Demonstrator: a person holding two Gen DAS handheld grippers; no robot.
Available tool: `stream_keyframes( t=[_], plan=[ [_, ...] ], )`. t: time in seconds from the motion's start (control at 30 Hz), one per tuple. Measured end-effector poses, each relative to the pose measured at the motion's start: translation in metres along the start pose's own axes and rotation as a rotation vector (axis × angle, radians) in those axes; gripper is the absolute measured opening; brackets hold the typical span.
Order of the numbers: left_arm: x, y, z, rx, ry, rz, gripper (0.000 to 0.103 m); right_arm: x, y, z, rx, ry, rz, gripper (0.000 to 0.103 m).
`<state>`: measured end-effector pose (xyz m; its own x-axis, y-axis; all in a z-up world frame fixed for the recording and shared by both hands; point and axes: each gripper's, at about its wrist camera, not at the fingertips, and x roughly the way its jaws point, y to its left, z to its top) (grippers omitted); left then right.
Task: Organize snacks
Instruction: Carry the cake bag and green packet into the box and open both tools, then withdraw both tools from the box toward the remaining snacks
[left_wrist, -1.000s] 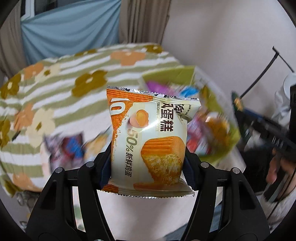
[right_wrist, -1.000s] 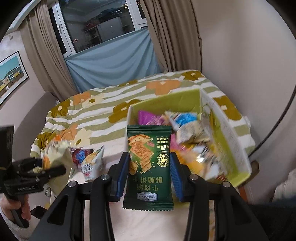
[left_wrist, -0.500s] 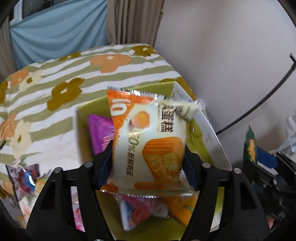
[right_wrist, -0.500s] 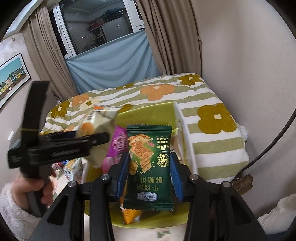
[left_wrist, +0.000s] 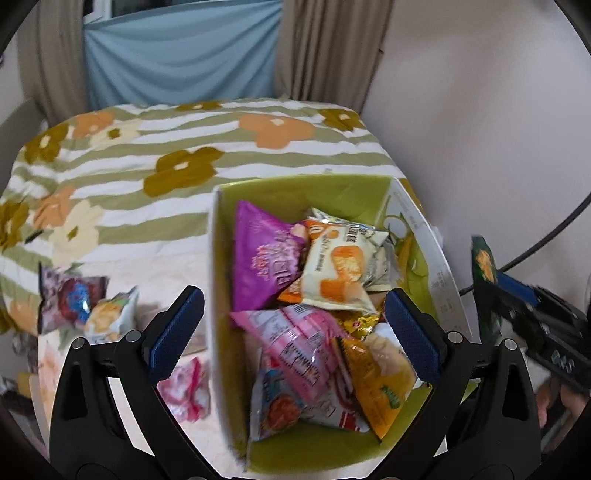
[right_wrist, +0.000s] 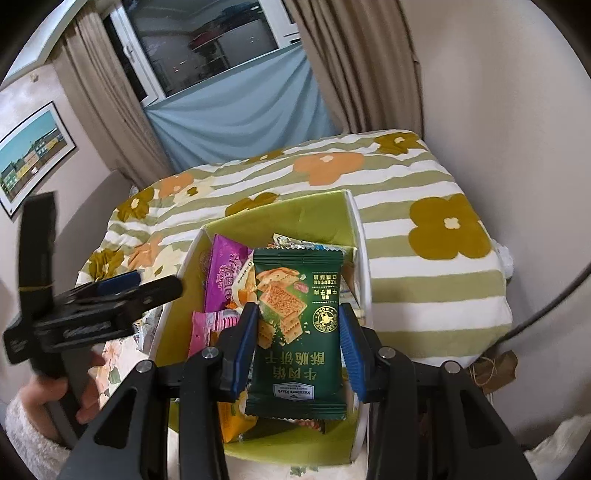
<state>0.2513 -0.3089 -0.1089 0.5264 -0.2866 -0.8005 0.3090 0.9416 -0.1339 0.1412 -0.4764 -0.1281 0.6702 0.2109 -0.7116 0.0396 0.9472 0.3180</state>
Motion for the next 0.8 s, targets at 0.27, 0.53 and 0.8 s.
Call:
stream_keyframes(
  t=[0.27, 0.53, 0.8],
  plan=[
    [-0.008, 0.023, -0.005, -0.045, 0.002, 0.069, 0.098, 0.039, 0.008, 0.026, -0.035, 0.026, 0.033, 0.040],
    [-0.016, 0.044, -0.023, -0.049, -0.008, 0.127, 0.098, 0.053, 0.009, 0.019, -0.003, 0.039, 0.048, 0.089],
    [-0.031, 0.059, -0.034, -0.047, -0.024, 0.152, 0.098, 0.037, 0.007, -0.012, 0.001, 0.016, 0.068, 0.102]
  ],
)
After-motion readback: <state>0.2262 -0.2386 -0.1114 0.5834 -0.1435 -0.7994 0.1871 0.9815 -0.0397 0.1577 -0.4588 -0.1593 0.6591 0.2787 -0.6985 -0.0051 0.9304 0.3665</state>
